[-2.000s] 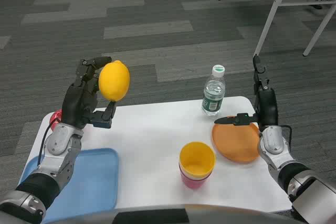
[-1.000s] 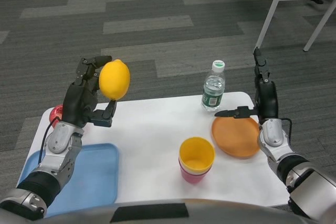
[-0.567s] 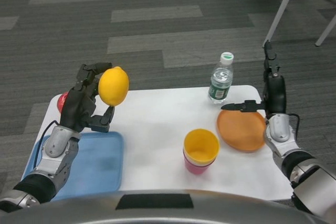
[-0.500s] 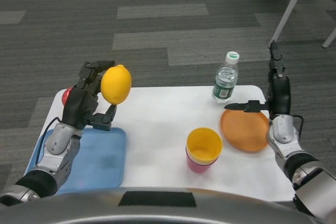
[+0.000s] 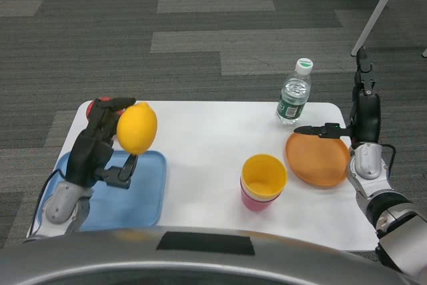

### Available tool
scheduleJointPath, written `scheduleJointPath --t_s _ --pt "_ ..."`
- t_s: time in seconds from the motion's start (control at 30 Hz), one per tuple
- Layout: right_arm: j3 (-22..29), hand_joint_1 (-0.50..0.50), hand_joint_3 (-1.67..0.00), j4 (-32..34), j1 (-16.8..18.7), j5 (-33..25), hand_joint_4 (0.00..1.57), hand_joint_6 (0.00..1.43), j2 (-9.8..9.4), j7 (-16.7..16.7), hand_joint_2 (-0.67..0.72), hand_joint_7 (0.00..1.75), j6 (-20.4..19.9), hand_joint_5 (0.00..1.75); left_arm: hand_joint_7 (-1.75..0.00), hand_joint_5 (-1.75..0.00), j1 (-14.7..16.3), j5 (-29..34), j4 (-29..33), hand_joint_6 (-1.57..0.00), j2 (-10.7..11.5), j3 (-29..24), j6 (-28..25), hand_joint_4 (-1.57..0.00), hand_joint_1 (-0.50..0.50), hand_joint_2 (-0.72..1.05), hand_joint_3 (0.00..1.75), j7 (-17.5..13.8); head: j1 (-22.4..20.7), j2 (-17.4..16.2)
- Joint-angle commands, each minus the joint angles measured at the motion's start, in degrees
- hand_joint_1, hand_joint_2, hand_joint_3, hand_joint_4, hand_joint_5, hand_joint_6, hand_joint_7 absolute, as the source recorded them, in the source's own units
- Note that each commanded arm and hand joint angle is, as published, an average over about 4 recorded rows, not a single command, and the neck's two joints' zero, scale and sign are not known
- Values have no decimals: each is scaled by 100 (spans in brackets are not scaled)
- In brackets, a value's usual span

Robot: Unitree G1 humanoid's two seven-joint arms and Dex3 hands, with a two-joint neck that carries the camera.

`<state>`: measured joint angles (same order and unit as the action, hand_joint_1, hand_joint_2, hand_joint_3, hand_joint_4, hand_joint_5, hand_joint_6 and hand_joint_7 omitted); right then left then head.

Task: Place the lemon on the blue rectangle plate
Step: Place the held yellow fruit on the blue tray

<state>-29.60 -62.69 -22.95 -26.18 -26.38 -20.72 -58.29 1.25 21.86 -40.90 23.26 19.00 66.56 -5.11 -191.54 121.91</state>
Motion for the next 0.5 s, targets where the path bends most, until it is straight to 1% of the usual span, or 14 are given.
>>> scheduleJointPath --t_s 0.03,0.17,0.23,0.27,0.33,0.43,0.5 --pt "9 -38 -8 -61 -47 -18 0 0 -25 -11 -3 0 53 0 -147 -175 297 -39 -63 -13 335 -4 124 -15 15 87 175 10 -7 -13" --pt "-6 -38 -8 -103 -82 -23 0 0 -30 -11 -3 0 59 0 -147 -175 618 -46 -81 -13 737 82 124 -15 21 89 175 14 -23 -69" --pt "-11 -38 -8 -134 -93 -18 0 0 -34 -11 -3 0 70 0 -147 -175 835 -72 -81 -13 882 -52 120 -15 20 94 175 3 -55 -109" --pt "-11 -38 -8 -147 -98 -18 0 0 -34 -11 -3 0 75 0 -147 -175 910 -99 -79 -13 919 -120 120 -15 19 96 175 -8 -72 -135" --pt "-11 -38 -6 -185 -111 -18 0 0 -30 -11 -3 0 81 0 -147 -175 1055 -180 -76 -14 1023 -212 107 -15 19 96 175 -52 -82 -162" --pt "-11 -38 -4 -257 -126 -20 0 0 -14 -11 -3 0 86 0 -147 -175 1143 -224 -85 -14 1051 -243 52 -15 21 96 175 -249 -114 -216" --pt "-15 -38 -6 -299 -140 -23 0 0 -8 -11 -3 0 92 0 -147 -175 1150 -228 -101 -14 957 -322 4 -15 22 96 175 -414 -151 -250"
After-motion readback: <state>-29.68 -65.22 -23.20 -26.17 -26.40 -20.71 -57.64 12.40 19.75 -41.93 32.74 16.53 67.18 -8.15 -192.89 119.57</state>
